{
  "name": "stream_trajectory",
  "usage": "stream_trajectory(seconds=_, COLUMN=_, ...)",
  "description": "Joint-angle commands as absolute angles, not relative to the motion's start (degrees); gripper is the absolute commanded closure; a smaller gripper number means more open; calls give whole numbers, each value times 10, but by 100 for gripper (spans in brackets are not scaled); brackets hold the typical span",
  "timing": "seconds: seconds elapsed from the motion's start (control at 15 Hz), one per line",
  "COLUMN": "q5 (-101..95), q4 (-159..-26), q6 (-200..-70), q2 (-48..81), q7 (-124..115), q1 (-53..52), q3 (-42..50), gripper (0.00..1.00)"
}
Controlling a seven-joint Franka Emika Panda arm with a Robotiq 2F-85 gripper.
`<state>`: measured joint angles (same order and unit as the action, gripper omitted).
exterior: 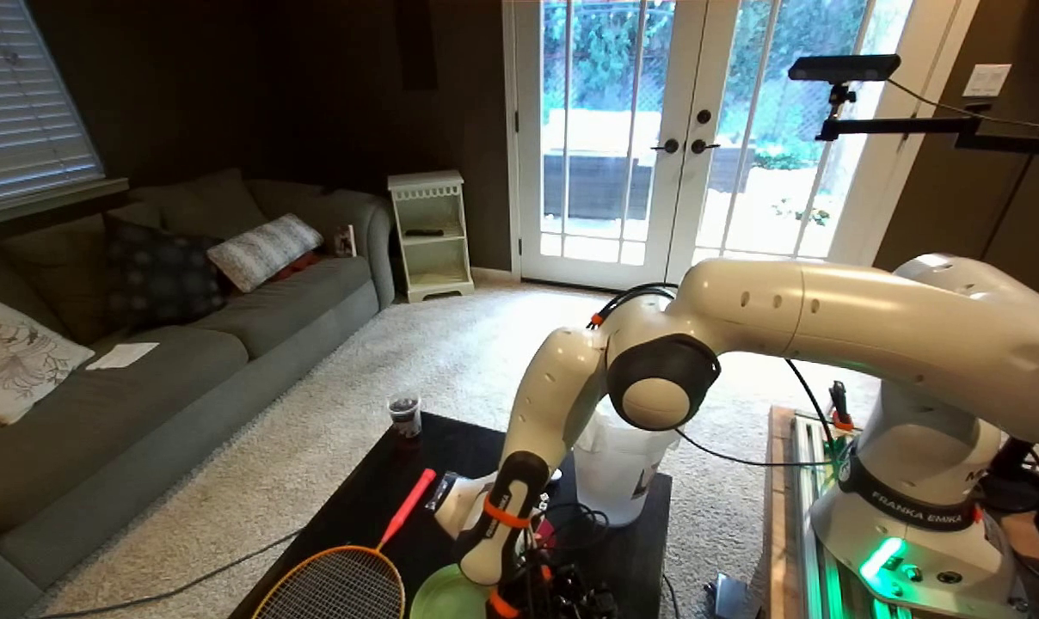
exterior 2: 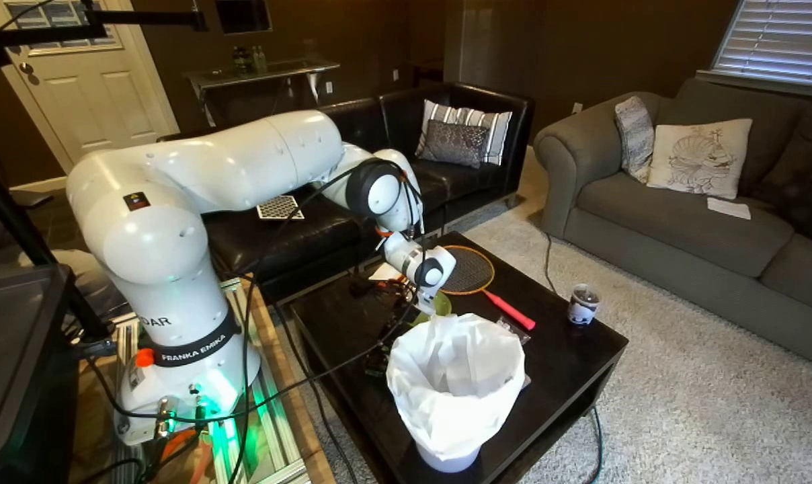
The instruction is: Flip the toy car
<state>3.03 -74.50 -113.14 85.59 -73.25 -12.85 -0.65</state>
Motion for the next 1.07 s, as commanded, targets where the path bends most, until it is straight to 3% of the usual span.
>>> stream_trajectory(seconds=0.0, q5=52, q4=-757, q6=-1149, q2=854, q7=-676, q1=-110, q3=-21, gripper=93)
stream_trajectory(seconds=1.0, q5=153, q4=-745, q6=-1150, q2=865, q7=-336, q1=-62, q3=-87, gripper=93)
